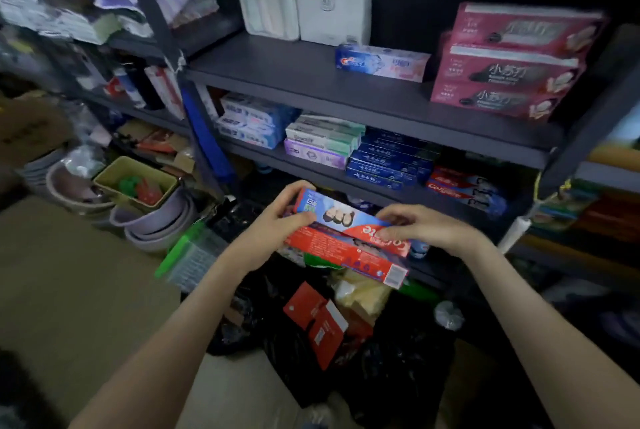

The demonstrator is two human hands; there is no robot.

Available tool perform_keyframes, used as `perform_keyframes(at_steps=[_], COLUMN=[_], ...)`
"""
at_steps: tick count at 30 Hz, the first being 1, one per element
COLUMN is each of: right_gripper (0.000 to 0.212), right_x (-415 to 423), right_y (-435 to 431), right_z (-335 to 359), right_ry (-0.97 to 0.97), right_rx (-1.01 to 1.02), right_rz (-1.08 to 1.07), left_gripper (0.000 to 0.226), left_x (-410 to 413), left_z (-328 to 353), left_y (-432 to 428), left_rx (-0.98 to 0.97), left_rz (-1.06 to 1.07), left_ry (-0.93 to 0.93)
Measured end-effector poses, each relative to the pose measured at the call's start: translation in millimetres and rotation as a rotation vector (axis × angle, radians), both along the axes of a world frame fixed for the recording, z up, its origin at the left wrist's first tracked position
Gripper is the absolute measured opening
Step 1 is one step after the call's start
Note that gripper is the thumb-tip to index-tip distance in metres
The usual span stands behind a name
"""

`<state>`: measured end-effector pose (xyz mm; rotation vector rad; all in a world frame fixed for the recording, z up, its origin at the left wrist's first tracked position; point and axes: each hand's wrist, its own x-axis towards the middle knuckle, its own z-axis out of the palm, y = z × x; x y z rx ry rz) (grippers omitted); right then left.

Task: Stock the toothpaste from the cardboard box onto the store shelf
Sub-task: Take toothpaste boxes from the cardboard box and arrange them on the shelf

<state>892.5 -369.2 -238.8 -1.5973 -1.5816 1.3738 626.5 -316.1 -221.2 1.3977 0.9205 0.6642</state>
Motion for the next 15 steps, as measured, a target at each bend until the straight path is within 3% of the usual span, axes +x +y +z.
perform_keyframes(at_steps=[3,6,9,12,15], right_gripper=[0.044,0.043,0.033,0.040,0.046], right_x=[-29.8,-50.7,-49.9,-34.9,-12.4], right_y=[10.9,12.8,5.9,2.7,11.2], right_z=[-0.3,-9.0,-29.8,-55.2,-80.8], right_ry=[-0.101,-0.076,0.193,0.619,0.965], right_rx=[0.056,0.046,0.011,-0.053,-0.085], right_rz=[-0.001,-0.171,-0.565,-1.122,-1.408], left_gripper=[0.036,0.042,0.052,0.027,0.016], left_x=[10.1,26.6,38.6,46.0,56.6], left_z=[4.4,5.1,-8.5,-32.9,-57.0], left_y=[30.3,54.6,75.2,93.8,106.8], left_rx=[0.072,0.057,-0.005,-0.064,-0.130], left_rz=[-0.267,-0.426,-0.434,-0.346,-0.224], left_ry=[0.087,0.129,0.189,0.194,0.108])
